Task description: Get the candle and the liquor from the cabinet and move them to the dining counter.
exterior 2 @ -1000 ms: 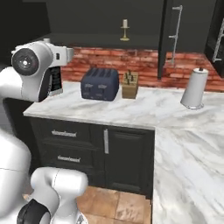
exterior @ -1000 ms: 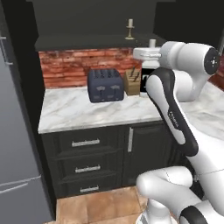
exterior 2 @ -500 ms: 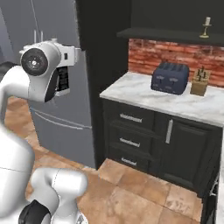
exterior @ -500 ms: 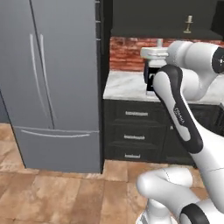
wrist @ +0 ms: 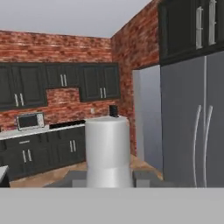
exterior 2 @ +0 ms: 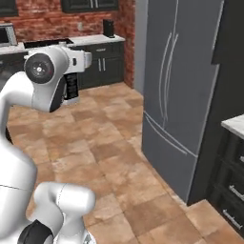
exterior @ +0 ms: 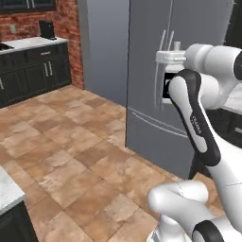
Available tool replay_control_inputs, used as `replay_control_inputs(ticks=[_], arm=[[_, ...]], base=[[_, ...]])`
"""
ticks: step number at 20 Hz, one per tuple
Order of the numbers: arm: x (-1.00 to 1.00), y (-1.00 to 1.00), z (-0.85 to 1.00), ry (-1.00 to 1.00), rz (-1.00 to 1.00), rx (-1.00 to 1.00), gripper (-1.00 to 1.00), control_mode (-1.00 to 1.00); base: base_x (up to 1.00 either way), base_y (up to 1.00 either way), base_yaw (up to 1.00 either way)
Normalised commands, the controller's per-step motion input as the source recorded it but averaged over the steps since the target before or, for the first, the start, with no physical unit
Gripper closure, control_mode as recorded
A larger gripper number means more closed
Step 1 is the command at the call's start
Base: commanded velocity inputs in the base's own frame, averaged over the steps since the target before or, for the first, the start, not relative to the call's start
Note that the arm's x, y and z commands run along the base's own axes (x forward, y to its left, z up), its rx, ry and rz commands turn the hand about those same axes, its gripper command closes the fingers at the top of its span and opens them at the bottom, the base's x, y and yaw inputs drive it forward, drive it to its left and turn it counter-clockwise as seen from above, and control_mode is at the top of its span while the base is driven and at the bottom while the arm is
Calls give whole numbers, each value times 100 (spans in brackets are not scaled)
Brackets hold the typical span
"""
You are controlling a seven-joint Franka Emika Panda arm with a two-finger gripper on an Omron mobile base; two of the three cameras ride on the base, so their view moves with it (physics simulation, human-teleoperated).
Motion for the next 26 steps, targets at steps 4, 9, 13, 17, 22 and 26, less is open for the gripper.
replay_control_inputs(ticks=[4,9,13,17,22,26], arm=[[0,0,0,0,0,0,100,100],[0,0,0,0,0,0,100,100],[0,0,0,0,0,0,100,100],[0,0,0,0,0,0,100,100],[0,0,0,0,0,0,100,100],[0,0,0,0,0,0,100,100]], base=[[3,0,100],[26,0,95],[35,0,92],[45,0,88],[55,0,85],[55,0,82]])
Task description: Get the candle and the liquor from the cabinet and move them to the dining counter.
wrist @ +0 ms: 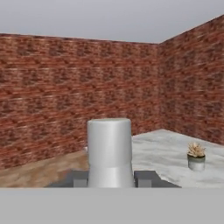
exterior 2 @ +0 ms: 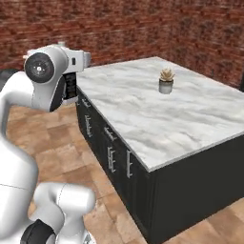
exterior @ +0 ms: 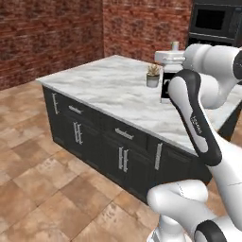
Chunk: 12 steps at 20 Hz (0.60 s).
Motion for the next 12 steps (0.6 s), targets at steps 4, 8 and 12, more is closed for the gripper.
replay_control_inputs(ticks=[4,8,12], arm=[[0,0,0,0,0,0,100,100],[0,0,0,0,0,0,100,100],[0,0,0,0,0,0,100,100]], base=[[59,54,50],[65,98,44],[44,31,77]])
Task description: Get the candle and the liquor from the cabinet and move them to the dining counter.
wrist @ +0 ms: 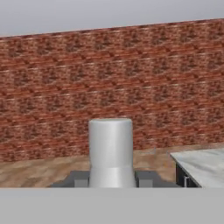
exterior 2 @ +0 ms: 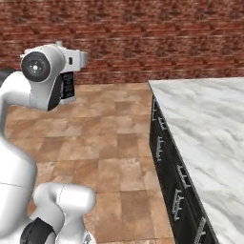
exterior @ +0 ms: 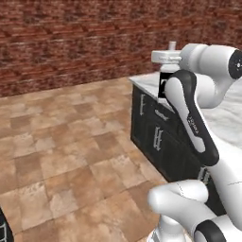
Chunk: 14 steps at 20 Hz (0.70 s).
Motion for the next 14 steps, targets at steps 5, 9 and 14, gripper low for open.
replay_control_inputs(ticks=[5,9,14], arm=[[0,0,0,0,0,0,100,100],[0,0,0,0,0,0,100,100],[0,0,0,0,0,0,100,100]], base=[[60,25,73],[100,8,41],[100,0,3]])
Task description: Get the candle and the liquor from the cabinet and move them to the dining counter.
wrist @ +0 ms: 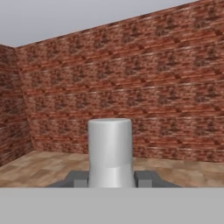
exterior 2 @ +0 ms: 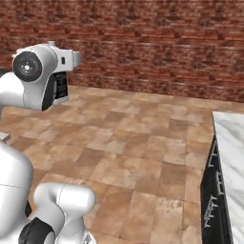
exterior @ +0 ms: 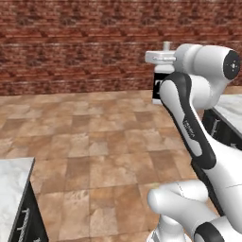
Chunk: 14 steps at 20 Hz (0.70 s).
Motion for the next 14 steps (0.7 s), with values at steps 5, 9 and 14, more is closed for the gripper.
replay_control_inputs(ticks=[5,9,14], arm=[[0,0,0,0,0,0,100,100],[0,0,0,0,0,0,100,100],[0,0,0,0,0,0,100,100]], base=[[100,0,0],[100,0,0],[100,0,-1]])
